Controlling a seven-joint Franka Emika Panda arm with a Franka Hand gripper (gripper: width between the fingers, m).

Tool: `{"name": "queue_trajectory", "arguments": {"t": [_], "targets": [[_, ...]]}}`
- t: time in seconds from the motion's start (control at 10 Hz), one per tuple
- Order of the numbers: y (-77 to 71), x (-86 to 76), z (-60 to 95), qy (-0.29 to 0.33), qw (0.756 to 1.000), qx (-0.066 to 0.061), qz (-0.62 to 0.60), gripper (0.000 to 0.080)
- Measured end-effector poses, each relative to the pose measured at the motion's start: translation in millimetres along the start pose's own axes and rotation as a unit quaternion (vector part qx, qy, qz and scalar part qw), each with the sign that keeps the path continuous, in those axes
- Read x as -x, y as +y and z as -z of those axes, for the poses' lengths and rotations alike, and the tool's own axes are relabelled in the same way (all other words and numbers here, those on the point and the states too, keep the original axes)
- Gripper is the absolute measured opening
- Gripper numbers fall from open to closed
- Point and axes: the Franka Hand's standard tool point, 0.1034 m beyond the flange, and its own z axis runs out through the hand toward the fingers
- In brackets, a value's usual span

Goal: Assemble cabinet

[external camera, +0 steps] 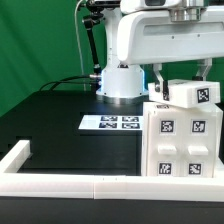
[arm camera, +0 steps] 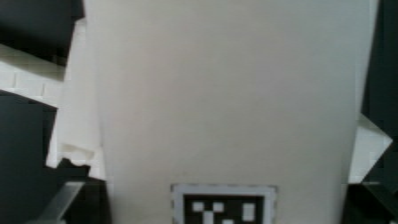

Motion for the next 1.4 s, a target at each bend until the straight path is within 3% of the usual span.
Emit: {"name": "queue_trajectory", "arguments": {"t": [0.3, 0.5, 0.6, 0.9, 1.0, 1.3, 1.4], "targets": [[-11.4, 1.4, 3.5, 0.016, 0.976, 0.002, -0.219, 0.0553], [-11.3, 2.0, 3.1, 0.017, 0.932, 0.003, -0.362, 0.0553], [-10.6, 2.1, 3.0, 0.017, 0.927, 0.002, -0.374, 0.0553], [-10.3, 2.2, 2.8, 0.016, 0.881, -0.003, -0.473, 0.0553], [-9.6, 2.6, 2.7, 0.016, 0.86, -0.007, -0.51, 0.0553], [-6.6, 8.2, 1.8, 0.021, 0.729, -0.033, -0.684, 0.0553], [-6.8, 8.1, 1.8, 0.02, 0.72, -0.035, -0.693, 0.0553]]}}
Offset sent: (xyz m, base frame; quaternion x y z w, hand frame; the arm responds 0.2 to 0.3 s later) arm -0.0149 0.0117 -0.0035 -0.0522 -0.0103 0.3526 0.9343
